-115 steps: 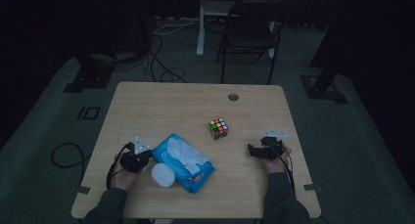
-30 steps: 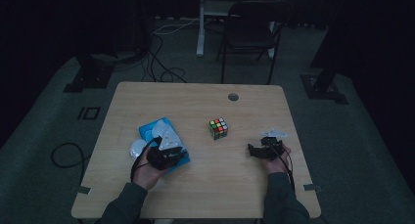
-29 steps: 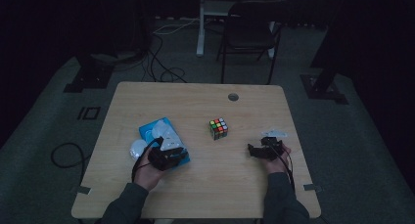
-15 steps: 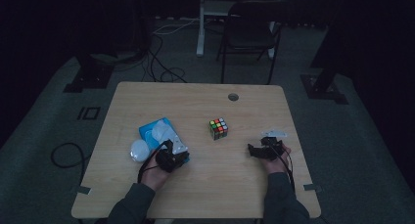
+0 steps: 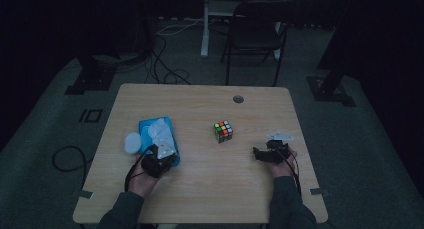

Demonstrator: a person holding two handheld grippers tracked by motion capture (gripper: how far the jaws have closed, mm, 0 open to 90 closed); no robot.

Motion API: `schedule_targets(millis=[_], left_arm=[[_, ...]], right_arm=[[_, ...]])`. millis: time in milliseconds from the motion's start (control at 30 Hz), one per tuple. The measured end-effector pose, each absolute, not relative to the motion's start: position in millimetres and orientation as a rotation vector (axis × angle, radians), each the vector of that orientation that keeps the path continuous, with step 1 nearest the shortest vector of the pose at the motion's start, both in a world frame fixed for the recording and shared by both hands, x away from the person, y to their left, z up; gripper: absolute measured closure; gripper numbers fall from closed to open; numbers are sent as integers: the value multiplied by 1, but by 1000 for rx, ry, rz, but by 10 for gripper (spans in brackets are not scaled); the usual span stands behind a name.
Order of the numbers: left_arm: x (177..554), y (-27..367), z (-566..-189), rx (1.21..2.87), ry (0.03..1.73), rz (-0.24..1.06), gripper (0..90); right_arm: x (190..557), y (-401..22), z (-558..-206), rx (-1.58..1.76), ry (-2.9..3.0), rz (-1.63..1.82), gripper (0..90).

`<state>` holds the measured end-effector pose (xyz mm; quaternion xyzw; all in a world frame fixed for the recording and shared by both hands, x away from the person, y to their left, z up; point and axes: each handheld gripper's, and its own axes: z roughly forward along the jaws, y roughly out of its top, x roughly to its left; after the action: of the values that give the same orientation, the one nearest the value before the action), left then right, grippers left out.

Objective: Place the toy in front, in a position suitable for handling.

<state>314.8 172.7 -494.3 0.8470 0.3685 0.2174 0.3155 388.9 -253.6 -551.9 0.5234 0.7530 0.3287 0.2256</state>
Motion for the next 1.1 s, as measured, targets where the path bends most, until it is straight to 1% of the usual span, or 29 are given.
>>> schedule_targets(millis=[267, 567, 633, 667, 733, 833, 1000, 1033, 1067, 1100], left_arm=[[313, 203, -496, 2166, 1068, 592, 832], [312, 213, -497, 2137, 1094, 600, 820], [310, 213, -498, 2133, 1087, 615, 819], [310, 213, -499, 2130, 1086, 618, 819], [310, 214, -499, 2125, 1083, 615, 819], [309, 214, -500, 2116, 1085, 611, 820], [309, 215, -501, 2105, 1085, 606, 820], [309, 215, -501, 2104, 1085, 604, 820], [309, 215, -501, 2103, 1086, 603, 820], [309, 215, -501, 2102, 1086, 603, 819]], right_arm=[[389, -254, -552, 1443, 2077, 906, 132], [389, -254, -552, 1443, 2077, 908, 132], [389, -253, -552, 1435, 2084, 911, 158], [389, -253, -551, 1437, 2086, 911, 206], [391, -251, -548, 1441, 2100, 920, 262], [391, -242, -542, 1431, 2131, 977, 299], [391, -221, -532, 1374, 2161, 1014, 300], [393, -208, -526, 1338, 2180, 1036, 308], [393, -208, -526, 1338, 2180, 1036, 308], [395, -197, -521, 1309, 2195, 1042, 308]])
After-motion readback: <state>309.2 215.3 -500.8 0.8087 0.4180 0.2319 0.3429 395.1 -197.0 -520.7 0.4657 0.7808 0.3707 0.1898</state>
